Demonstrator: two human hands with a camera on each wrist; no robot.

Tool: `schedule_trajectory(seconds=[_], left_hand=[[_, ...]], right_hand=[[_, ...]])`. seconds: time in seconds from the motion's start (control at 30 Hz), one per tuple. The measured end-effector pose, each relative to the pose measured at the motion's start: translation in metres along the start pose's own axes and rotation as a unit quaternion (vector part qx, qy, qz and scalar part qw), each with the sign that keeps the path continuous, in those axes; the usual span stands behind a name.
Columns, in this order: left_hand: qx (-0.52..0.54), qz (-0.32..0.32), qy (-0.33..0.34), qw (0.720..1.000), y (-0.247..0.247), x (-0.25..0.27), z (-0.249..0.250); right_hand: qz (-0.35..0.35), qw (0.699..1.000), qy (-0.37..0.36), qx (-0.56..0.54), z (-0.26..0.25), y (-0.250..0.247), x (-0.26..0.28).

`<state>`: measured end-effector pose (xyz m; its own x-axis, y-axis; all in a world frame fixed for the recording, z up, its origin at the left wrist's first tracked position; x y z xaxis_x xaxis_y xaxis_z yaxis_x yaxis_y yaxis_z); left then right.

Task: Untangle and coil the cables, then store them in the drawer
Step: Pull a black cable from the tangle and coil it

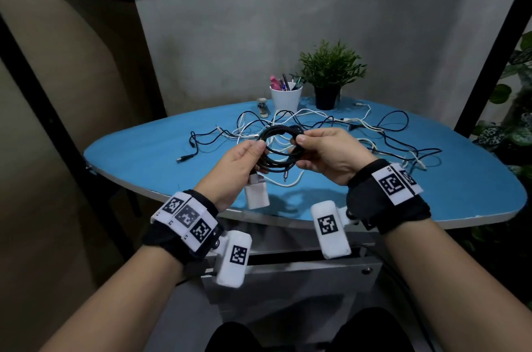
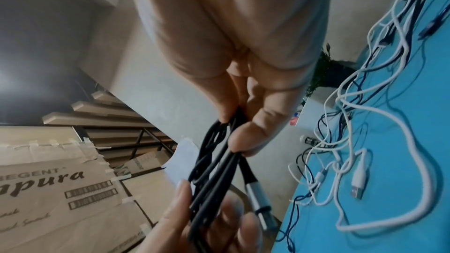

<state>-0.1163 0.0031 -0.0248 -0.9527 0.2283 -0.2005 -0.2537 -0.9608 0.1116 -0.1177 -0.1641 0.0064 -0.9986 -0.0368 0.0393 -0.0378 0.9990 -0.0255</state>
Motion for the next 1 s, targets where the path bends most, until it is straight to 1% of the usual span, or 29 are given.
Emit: schedule_trajectory(seconds=[0.1,0.2,0.27,0.37,0.5,0.57,0.6,0.7,0.77,0.87,1.0], left_hand=[[0.059,0.039,-0.039,0.997,-0.013,0.004,-0.003],[0.156,0.102,-0.064,0.980,-0.023,0.008,0.001],[0.187,0.133,-0.070,0.971,-0.030,0.010,0.007],[0.173,0.155,-0.061,0.971,-0.041,0.014,0.013],[0.151,0.172,-0.054,0.972,-0.054,0.020,0.017],[0.152,0.185,-0.054,0.969,-0.059,0.020,0.019],[0.155,0.186,-0.055,0.969,-0.061,0.020,0.021],[0.165,0.182,-0.050,0.968,-0.065,0.022,0.027],[0.162,0.180,-0.042,0.969,-0.066,0.023,0.028],[0.116,0.180,-0.020,0.977,-0.069,0.023,0.027],[0.010,0.175,0.021,0.984,-0.069,0.022,0.025]], right_hand=[[-0.022,0.999,0.013,-0.026,0.003,0.015,-0.004],[-0.049,0.998,0.023,-0.013,0.007,0.036,-0.008],[-0.063,0.998,0.024,-0.004,0.009,0.049,-0.011],[-0.073,0.997,0.008,0.016,0.008,0.065,-0.016],[-0.070,0.993,-0.018,0.093,0.007,0.086,-0.019],[-0.078,0.991,-0.026,0.108,0.007,0.096,-0.020],[-0.089,0.991,-0.024,0.094,0.007,0.101,-0.019],[-0.130,0.991,-0.009,0.006,0.007,0.110,-0.016],[-0.158,0.987,-0.012,-0.004,0.007,0.110,-0.011],[-0.175,0.983,-0.036,0.039,0.010,0.107,-0.008],[-0.159,0.985,-0.064,0.031,0.015,0.102,-0.011]])
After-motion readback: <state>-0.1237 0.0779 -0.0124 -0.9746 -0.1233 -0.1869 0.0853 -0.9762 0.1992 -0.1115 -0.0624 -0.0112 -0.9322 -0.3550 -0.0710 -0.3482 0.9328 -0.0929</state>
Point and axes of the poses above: each hand's wrist, its own x-axis away from the middle knuckle, its own y-axis out of the palm, z = x × y, the point moved 1 cm from there along -x, towards the middle knuckle, and after that the axes turned 9 degrees about x, right-handed, at the moved point
